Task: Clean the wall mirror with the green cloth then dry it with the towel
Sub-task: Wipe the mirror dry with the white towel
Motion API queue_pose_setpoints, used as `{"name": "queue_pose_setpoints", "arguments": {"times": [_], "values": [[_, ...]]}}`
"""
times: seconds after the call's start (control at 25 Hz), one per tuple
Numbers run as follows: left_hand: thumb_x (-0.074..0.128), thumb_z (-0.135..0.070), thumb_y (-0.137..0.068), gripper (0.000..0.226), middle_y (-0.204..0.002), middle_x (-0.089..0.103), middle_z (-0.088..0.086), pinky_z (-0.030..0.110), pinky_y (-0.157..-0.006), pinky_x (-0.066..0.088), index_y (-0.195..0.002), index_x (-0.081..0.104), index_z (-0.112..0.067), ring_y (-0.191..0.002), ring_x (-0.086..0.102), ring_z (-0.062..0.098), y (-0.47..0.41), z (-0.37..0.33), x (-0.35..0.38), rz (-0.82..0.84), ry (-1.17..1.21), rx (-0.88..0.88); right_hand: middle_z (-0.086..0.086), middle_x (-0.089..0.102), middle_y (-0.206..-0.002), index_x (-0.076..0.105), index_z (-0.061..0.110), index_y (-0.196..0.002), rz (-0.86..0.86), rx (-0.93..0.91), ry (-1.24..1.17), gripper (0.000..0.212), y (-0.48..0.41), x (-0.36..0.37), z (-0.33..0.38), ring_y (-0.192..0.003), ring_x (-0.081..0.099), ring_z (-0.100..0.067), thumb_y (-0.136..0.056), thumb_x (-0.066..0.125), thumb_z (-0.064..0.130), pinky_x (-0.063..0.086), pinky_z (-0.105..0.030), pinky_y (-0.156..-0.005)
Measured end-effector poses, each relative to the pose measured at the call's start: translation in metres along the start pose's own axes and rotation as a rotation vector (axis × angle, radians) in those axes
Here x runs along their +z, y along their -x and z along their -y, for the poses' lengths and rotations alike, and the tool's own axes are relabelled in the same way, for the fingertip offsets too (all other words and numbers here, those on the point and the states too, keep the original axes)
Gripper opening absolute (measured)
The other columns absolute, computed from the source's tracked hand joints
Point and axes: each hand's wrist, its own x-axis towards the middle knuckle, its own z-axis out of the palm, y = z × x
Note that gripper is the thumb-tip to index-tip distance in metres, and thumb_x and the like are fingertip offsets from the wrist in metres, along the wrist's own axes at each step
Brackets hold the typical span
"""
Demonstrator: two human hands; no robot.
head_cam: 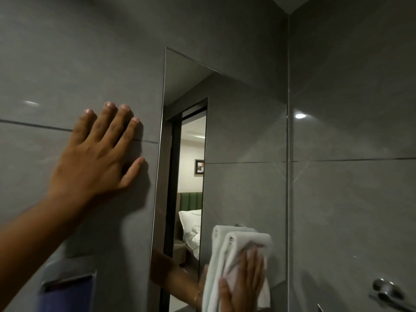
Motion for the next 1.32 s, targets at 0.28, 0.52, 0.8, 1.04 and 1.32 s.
{"name": "queue_pose_setpoints", "arguments": {"times": [0.28, 0.52, 0.8, 1.04, 1.32], "values": [[0.023, -0.062, -0.09, 0.085, -0.164, 0.016, 0.021, 0.055, -0.125, 0.008, -0.155, 0.022, -0.008, -0.153, 0.01, 0.038, -0.001, 0.0, -0.003, 0.019, 0.009, -0.001, -0.001, 0.012, -0.166, 0.012, 0.025, -0.157, 0.105, -0.045, 0.081, 0.089, -0.011, 0.003, 0.051, -0.149, 0.022, -0.033, -0.082, 0.035, 0.068, 0.026, -0.066, -0.11], [0.024, -0.061, -0.09, 0.084, -0.164, 0.016, 0.02, 0.055, -0.125, 0.008, -0.156, 0.021, -0.009, -0.154, 0.01, 0.037, -0.001, 0.0, -0.004, 0.029, -0.012, 0.005, 0.003, 0.008, -0.166, 0.01, 0.028, -0.157, 0.022, -0.367, -0.112, 0.084, -0.084, -0.03, 0.129, -0.153, 0.007, -0.028, -0.086, 0.042, 0.061, 0.012, -0.062, -0.117], [0.027, -0.059, -0.09, 0.082, -0.163, 0.021, 0.02, 0.055, -0.125, 0.01, -0.154, 0.026, -0.006, -0.153, 0.014, 0.036, -0.001, -0.001, 0.001, -0.004, -0.022, 0.005, 0.002, 0.009, -0.166, 0.014, 0.035, -0.155, -0.065, -0.727, 0.035, 0.073, -0.236, -0.049, 0.223, -0.153, -0.001, -0.022, -0.092, 0.043, 0.057, 0.009, -0.061, -0.117], [0.026, -0.061, -0.09, 0.084, -0.164, 0.018, 0.02, 0.058, -0.124, 0.014, -0.155, 0.024, -0.008, -0.154, 0.014, 0.038, 0.0, 0.001, 0.002, -0.005, -0.034, 0.011, 0.001, 0.008, -0.166, 0.006, 0.04, -0.154, -0.054, -0.186, -0.04, 0.077, -0.39, -0.069, 0.119, -0.152, 0.003, -0.031, -0.085, 0.025, 0.067, 0.01, -0.066, -0.116], [0.029, -0.059, -0.091, 0.082, -0.164, 0.021, 0.019, 0.055, -0.124, 0.012, -0.155, 0.027, -0.007, -0.153, 0.015, 0.037, 0.001, -0.001, -0.001, -0.022, -0.036, -0.004, -0.002, 0.008, -0.166, 0.01, 0.021, -0.157, -0.007, -0.091, -0.052, 0.079, -0.149, -0.023, -0.025, -0.153, 0.007, -0.024, -0.088, 0.035, 0.051, 0.018, -0.063, -0.116]]}}
